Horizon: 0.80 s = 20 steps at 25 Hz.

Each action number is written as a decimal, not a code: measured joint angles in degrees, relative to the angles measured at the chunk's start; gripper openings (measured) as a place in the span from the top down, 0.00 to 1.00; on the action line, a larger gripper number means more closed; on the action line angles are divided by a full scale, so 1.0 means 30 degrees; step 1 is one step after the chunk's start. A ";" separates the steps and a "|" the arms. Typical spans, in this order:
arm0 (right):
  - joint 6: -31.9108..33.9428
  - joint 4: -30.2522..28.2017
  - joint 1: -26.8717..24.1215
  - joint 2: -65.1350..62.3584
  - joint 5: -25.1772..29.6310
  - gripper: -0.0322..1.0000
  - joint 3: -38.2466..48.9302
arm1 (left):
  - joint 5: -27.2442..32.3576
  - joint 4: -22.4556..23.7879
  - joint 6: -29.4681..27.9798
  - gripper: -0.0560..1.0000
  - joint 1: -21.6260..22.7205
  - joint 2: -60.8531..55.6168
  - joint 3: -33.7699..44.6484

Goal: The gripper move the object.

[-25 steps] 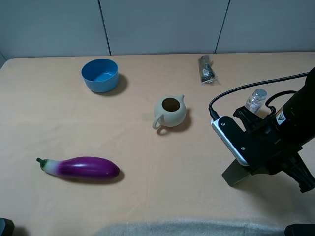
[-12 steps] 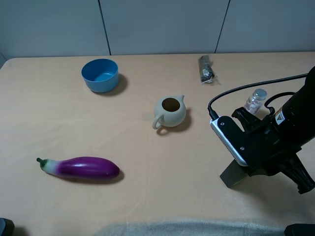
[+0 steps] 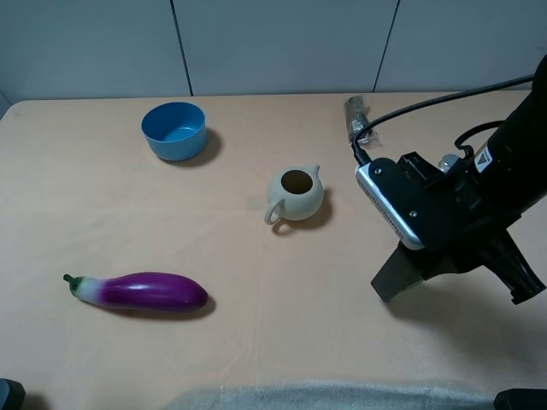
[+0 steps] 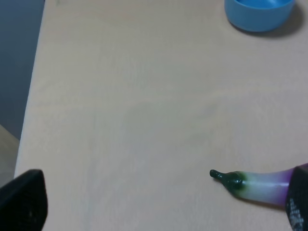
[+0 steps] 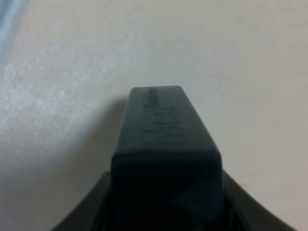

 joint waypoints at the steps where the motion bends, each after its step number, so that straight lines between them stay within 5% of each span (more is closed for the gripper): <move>1: 0.0021 0.0099 0.0000 0.0000 0.0258 0.69 -0.0256 | 0.0000 0.0000 0.0000 0.01 0.0000 0.0000 0.0000; 8: 0.2179 0.0509 0.0000 0.0022 0.1965 0.69 -0.2233 | 0.0000 0.0000 0.0000 0.01 0.0000 0.0000 0.0000; 20: 0.9938 0.0494 0.0000 0.0049 0.2989 0.69 -0.5353 | 0.0000 0.0000 0.0000 0.01 0.0000 0.0000 0.0000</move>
